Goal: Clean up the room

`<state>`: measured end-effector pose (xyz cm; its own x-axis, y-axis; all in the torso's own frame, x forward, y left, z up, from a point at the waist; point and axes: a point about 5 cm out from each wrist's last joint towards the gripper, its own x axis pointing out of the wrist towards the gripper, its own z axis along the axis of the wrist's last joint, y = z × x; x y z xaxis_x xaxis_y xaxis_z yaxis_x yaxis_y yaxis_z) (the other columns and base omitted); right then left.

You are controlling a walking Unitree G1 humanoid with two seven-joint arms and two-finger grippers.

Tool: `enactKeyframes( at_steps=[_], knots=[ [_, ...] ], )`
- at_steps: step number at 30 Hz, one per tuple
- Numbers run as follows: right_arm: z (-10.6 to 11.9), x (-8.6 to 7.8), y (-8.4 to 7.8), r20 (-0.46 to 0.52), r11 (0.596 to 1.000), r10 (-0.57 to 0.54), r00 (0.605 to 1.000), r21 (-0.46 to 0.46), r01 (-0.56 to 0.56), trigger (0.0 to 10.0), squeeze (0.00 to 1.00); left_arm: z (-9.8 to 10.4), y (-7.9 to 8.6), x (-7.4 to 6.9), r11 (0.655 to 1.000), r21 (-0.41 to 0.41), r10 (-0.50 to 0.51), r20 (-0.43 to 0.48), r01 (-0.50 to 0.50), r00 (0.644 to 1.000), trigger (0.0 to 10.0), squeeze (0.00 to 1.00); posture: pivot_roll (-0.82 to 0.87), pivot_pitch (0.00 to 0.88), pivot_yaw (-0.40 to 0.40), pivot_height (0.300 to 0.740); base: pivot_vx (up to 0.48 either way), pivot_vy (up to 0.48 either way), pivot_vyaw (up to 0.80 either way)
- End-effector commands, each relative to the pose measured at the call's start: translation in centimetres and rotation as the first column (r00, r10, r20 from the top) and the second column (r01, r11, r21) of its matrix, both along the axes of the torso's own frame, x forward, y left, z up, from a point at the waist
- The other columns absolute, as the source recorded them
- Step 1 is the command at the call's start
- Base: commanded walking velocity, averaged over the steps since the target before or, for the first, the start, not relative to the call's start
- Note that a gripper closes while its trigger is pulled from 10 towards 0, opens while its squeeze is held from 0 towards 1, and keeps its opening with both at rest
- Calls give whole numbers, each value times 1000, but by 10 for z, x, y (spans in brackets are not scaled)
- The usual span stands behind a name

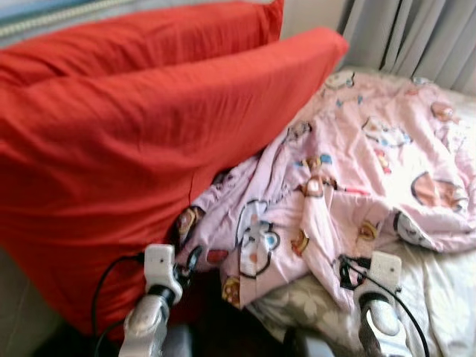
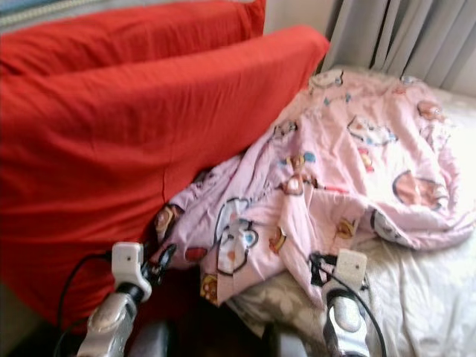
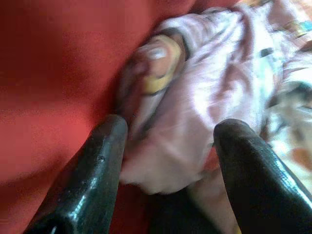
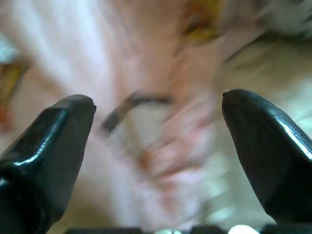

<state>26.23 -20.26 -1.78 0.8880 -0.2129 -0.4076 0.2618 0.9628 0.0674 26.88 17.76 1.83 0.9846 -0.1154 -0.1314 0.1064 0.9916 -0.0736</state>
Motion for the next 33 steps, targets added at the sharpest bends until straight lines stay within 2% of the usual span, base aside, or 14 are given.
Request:
enactKeyframes(
  at_steps=[1,2,3,4,5,6,10,14,15,17,22,25,33],
  knots=[
    [-9,-8,-5,-63,1000,-1,998,2,1,10000,0,1,-3,0,1000,-8,-6,4,6,1000,10000,0,105,66,-31,591,0,0,0],
    [-12,-9,-3,-99,1000,30,995,3,-29,10000,0,1,-3,0,1000,-7,-7,5,7,1000,10000,0,106,76,-29,591,0,0,0],
    [-13,-10,-3,-115,999,42,992,1,-42,10000,427,1,-3,-1,1000,-7,-8,4,8,1000,10000,0,108,81,-28,591,0,0,0],
    [-14,-11,-3,-129,999,50,990,-9,-52,10000,427,0,-3,-1,1000,-7,-9,2,9,1000,10000,0,108,81,-28,591,0,0,0],
    [-14,-11,-4,-134,999,47,990,-7,-49,10000,996,-1,-3,-2,1000,-7,-10,0,10,1000,10000,0,112,86,-25,591,0,0,0],
    [-15,-12,-5,-145,999,43,989,-5,-44,10000,1000,-2,-3,-2,1000,-6,-12,-3,12,1000,10000,0,114,90,-23,591,0,0,0],
    [-15,-12,-16,-186,999,3,983,-31,-9,10000,1000,-2,0,-5,1000,1,-16,-5,16,1000,10000,0,125,105,-9,591,0,0,0],
    [-13,-9,-19,-192,1000,7,981,-16,-10,10000,1000,-2,3,-5,1000,12,-21,-12,21,1000,10000,0,127,111,-1,591,0,0,0],
    [-13,-9,-17,-201,999,32,979,-23,-37,10000,0,-3,4,-6,1000,17,-22,-15,23,1000,10000,0,128,115,4,591,0,0,0],
    [-13,-8,-17,-211,997,61,976,-37,-71,10000,0,-3,6,-8,999,23,-26,-19,27,999,10000,0,135,120,10,591,0,0,0],
    [-10,-4,-18,-186,999,44,982,13,-42,10000,0,-2,9,-11,999,29,-30,-15,31,999,10000,0,149,133,25,591,0,0,0],
    [-10,-3,-16,-209,996,84,974,-2,-86,10000,0,-2,11,-14,999,37,-36,-18,37,999,10000,0,156,143,34,591,0,0,0],
    [-8,1,-14,-196,995,95,976,5,-96,10000,0,0,13,-16,998,44,-44,-18,45,999,10000,0,167,161,48,591,0,0,0]
  ],
)
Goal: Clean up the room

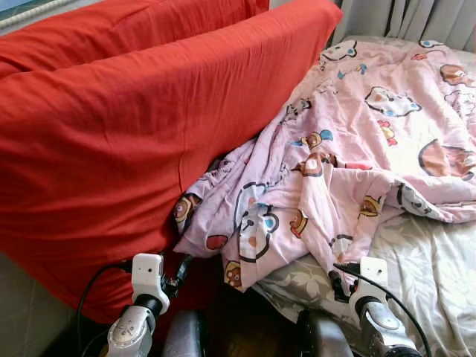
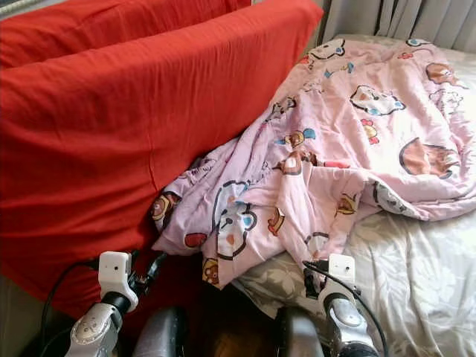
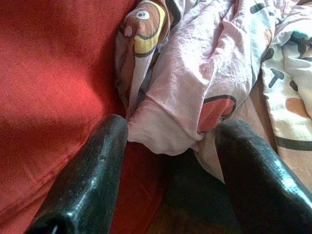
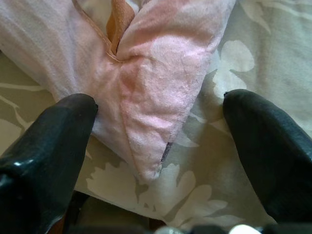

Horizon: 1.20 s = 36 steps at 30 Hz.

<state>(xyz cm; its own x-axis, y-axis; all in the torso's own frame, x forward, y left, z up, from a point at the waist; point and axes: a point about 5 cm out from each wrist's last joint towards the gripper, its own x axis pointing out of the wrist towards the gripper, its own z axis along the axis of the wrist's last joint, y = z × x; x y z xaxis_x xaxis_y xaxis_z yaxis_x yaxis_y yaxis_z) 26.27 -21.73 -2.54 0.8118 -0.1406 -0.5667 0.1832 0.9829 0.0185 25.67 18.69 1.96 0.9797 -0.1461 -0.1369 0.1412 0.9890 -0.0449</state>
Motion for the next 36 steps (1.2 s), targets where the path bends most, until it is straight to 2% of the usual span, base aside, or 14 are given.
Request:
enactKeyframes(
  at_steps=[1,5,6,7,8,9,10,15,24,36],
  knots=[
    [0,1,1,-8,1000,7,1000,3,-7,10000,0,-1,4,-4,1000,16,-10,-16,10,1000,10000,0,168,162,48,591,0,0,0],
    [2,4,2,9,1000,4,1000,8,-4,10000,0,-2,3,-6,1000,17,-13,-23,14,1000,10000,0,170,169,51,591,0,0,0],
    [4,5,3,23,1000,3,1000,16,-4,9020,0,-2,3,-6,1000,17,-14,-25,14,1000,10000,0,170,169,51,591,0,0,0],
    [6,7,4,39,1000,3,999,24,-4,7020,0,-2,3,-7,1000,16,-14,-27,15,1000,10000,0,171,169,51,591,0,0,0],
    [6,8,4,43,1000,5,999,27,-6,1961,0,-3,3,-7,1000,16,-14,-29,15,999,10000,0,172,170,51,591,0,0,0],
    [6,8,5,45,1000,5,999,28,-7,1961,0,-3,3,-8,1000,16,-14,-31,15,999,10000,0,172,170,51,591,0,0,0],
    [7,10,6,57,999,9,998,37,-11,0,0,-3,3,-8,1000,15,-14,-34,14,999,10000,0,172,168,49,591,0,0,0],
    [9,12,11,74,998,21,997,54,-25,0,0,-4,2,-8,1000,14,-14,-38,14,999,10000,0,172,170,49,591,0,0,0],
    [4,9,19,45,996,53,998,68,-56,0,0,-6,1,-9,1000,7,-15,-51,16,999,10000,0,169,171,43,591,0,0,0],
    [1,6,22,19,995,69,997,69,-70,0,0,-9,-1,-9,1000,-9,-17,-63,17,998,10000,0,165,171,39,591,0,0,0]
  ],
)
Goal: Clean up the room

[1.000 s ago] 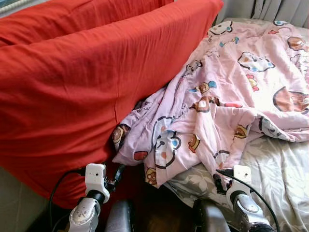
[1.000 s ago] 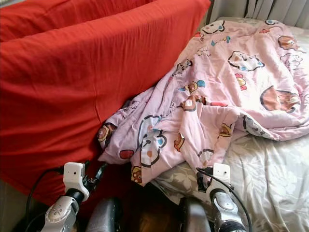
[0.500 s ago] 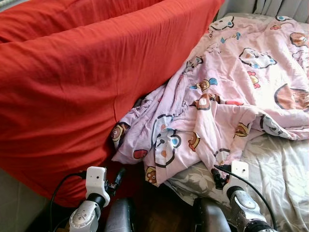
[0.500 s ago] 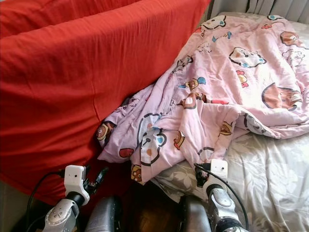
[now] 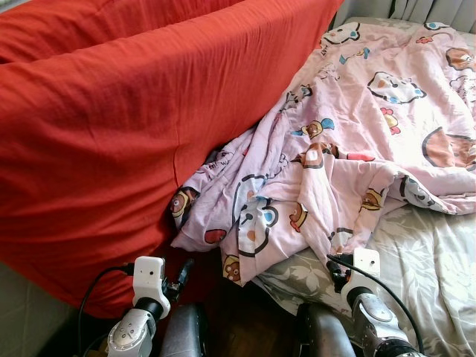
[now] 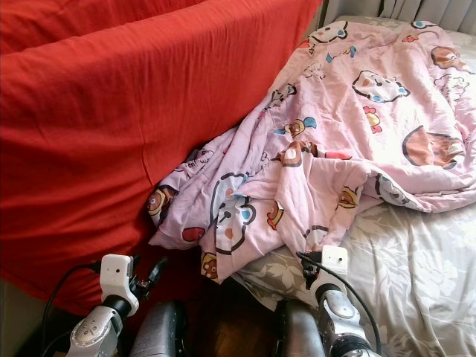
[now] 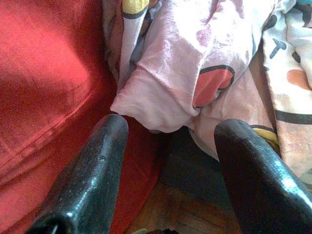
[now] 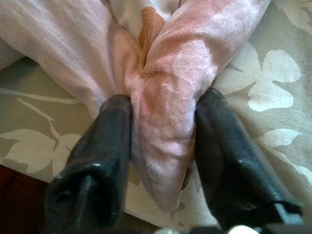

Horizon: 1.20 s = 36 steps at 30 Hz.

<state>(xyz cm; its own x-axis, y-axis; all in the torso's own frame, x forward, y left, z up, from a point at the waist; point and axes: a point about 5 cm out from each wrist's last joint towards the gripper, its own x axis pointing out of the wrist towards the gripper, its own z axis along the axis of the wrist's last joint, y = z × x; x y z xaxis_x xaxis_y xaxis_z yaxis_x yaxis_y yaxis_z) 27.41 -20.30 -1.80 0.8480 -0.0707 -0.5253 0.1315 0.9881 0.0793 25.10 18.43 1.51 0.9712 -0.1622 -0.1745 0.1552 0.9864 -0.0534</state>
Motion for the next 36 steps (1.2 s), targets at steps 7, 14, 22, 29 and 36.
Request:
enactKeyframes(
  at_steps=[7,14,22,29,36],
  knots=[
    [-10,-8,10,-68,999,32,997,4,-31,0,0,-6,-2,-3,1000,-13,2,-28,-2,1000,10000,0,164,163,36,591,0,0,0],
    [-10,-8,9,-56,1000,19,998,12,-18,0,0,-5,-4,4,1000,-18,3,-30,-4,1000,10000,0,150,137,34,591,0,0,0],
    [-6,-6,3,-23,1000,-18,1000,14,18,0,0,-3,-9,21,999,-30,15,-36,-16,999,10000,0,123,64,18,591,0,0,0],
    [6,2,-9,56,997,-80,995,22,78,10000,0,2,-10,37,999,-41,25,-50,-27,998,10000,0,79,0,28,591,0,0,0],
    [6,-1,-15,77,994,-110,991,36,107,10000,0,-4,0,41,996,-40,78,-120,-83,990,10000,0,50,0,44,606,0,0,0]
  ],
)
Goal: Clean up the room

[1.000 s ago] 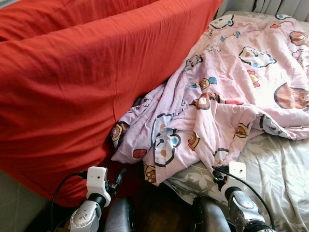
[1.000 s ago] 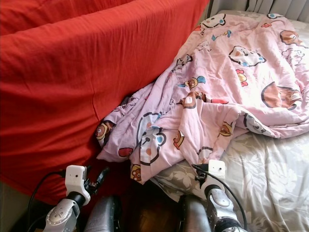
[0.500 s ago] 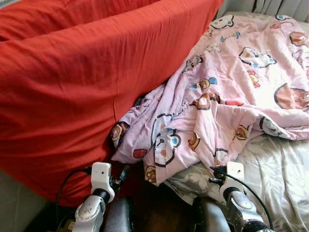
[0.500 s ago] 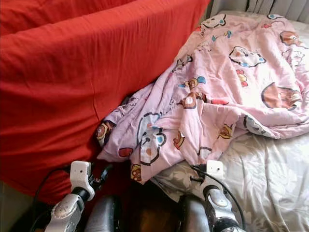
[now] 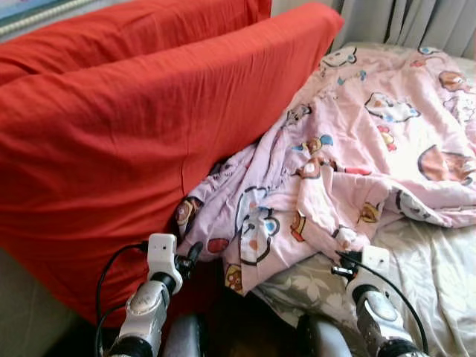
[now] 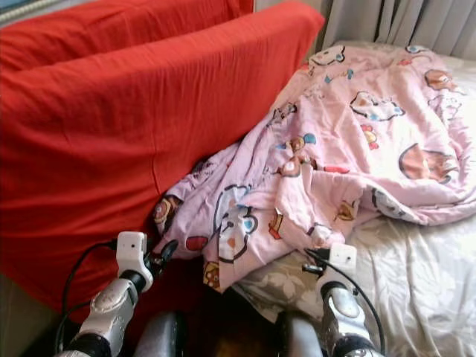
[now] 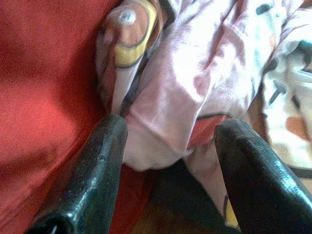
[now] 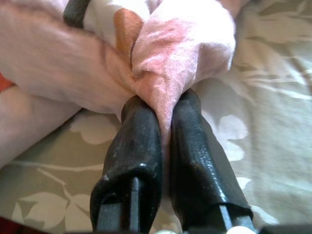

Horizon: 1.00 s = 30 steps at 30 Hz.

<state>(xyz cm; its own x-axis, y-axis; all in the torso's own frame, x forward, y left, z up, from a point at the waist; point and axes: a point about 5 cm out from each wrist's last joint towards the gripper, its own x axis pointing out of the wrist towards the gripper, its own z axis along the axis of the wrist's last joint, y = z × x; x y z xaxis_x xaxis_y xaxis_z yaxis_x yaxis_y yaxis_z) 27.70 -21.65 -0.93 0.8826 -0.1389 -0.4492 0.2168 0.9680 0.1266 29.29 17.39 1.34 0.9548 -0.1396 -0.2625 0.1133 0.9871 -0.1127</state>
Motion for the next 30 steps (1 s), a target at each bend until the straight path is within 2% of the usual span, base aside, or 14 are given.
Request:
enactKeyframes(
  at_steps=[1,7,13,14,15,17,18,19,23,25,26,27,28,30],
  knots=[
    [-4,-5,-2,-16,1000,-18,1000,1,18,10000,0,-3,12,-1,999,3,52,-27,-52,998,10000,0,52,0,45,611,0,0,0],
    [-9,-12,-6,-29,998,-57,998,16,58,10000,0,-9,22,-5,997,20,76,-80,-75,994,10000,0,69,0,57,646,0,0,0],
    [-23,-29,-8,-105,999,-46,993,-4,46,10000,0,-26,36,-23,991,43,130,-166,-125,977,10000,0,81,0,53,681,0,0,0],
    [-25,-33,-12,-114,998,-61,992,-2,61,10000,0,-32,38,-30,990,48,142,-193,-136,971,10000,0,91,0,44,691,0,0,0],
    [-25,-33,-12,-114,998,-61,992,-2,61,10000,0,-32,38,-30,990,48,142,-193,-136,971,10000,0,91,0,44,691,0,0,0],
    [-28,-40,-16,-122,998,-54,991,-14,53,10000,0,-43,42,-45,986,51,167,-244,-160,955,10000,0,110,0,23,706,0,0,0],
    [-28,-40,-16,-122,998,-54,991,-14,53,10000,0,-43,42,-45,986,51,167,-244,-160,955,10000,0,110,0,23,706,0,0,0],
    [-31,-44,-18,-136,999,-44,990,-21,42,10000,0,-51,45,-55,982,58,187,-283,-178,941,10000,0,108,0,13,716,0,0,0],
    [-37,-55,-23,-174,999,-42,984,-36,36,10000,0,-66,50,-77,976,66,215,-365,-206,906,10000,0,108,0,-7,740,0,0,0],
    [-39,-59,-24,-180,998,-56,982,-21,53,10000,0,-70,54,-85,973,70,228,-394,-218,890,10000,0,102,0,-13,740,0,0,0],
    [-42,-63,-23,-197,999,-39,980,-21,36,10000,0,-76,59,-97,969,80,245,-433,-234,867,10000,0,104,0,-25,740,0,0,0],
    [-43,-65,-22,-205,999,-29,978,-22,25,10000,0,-78,61,-101,967,83,251,-447,-239,859,10000,0,104,0,-25,740,0,0,0],
    [-48,-72,-23,-231,999,-50,972,-9,49,10000,0,-83,66,-112,966,90,256,-478,-243,840,10000,0,110,0,-30,740,0,0,0],
    [-51,-78,-23,-247,998,-68,967,3,70,10000,0,-86,69,-120,965,99,260,-502,-244,825,10000,0,118,0,-34,740,0,0,0]
  ],
)
